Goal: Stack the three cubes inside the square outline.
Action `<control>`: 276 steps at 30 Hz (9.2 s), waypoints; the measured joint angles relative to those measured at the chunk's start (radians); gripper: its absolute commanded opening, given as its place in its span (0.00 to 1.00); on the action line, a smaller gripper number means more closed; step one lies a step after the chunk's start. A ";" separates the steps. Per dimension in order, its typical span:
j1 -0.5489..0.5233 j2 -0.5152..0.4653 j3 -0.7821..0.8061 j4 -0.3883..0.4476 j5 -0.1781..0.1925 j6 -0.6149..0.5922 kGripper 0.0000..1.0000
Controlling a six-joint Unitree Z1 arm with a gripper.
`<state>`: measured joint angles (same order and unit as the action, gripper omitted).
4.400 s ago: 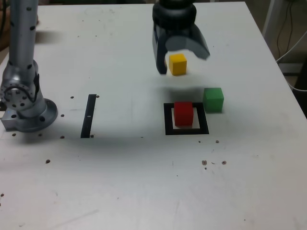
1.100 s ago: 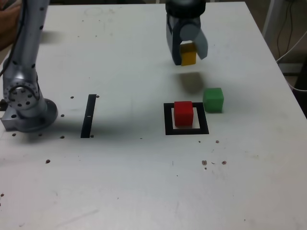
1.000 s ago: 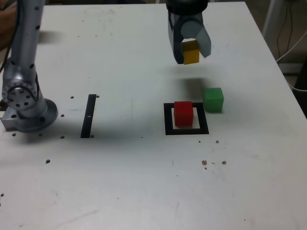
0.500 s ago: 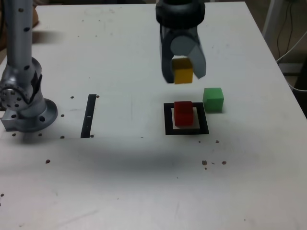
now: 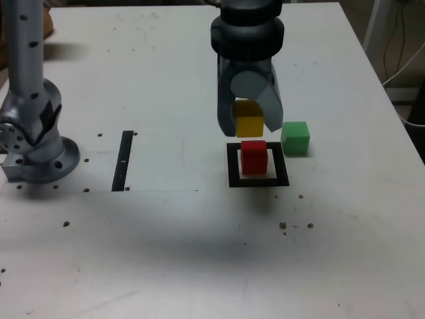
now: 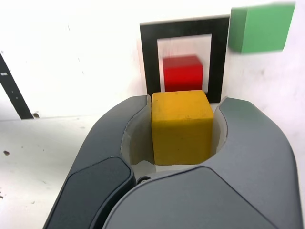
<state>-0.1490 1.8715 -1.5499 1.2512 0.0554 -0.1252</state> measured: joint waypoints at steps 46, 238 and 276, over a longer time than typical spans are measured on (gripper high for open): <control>-0.002 0.068 0.060 -0.096 -0.009 -0.025 0.16; 0.154 0.339 -0.221 -0.029 0.026 0.223 0.79; 0.154 0.343 -0.219 -0.065 -0.003 0.176 0.13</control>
<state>0.0051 2.2146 -1.7687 1.1861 0.0523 0.0509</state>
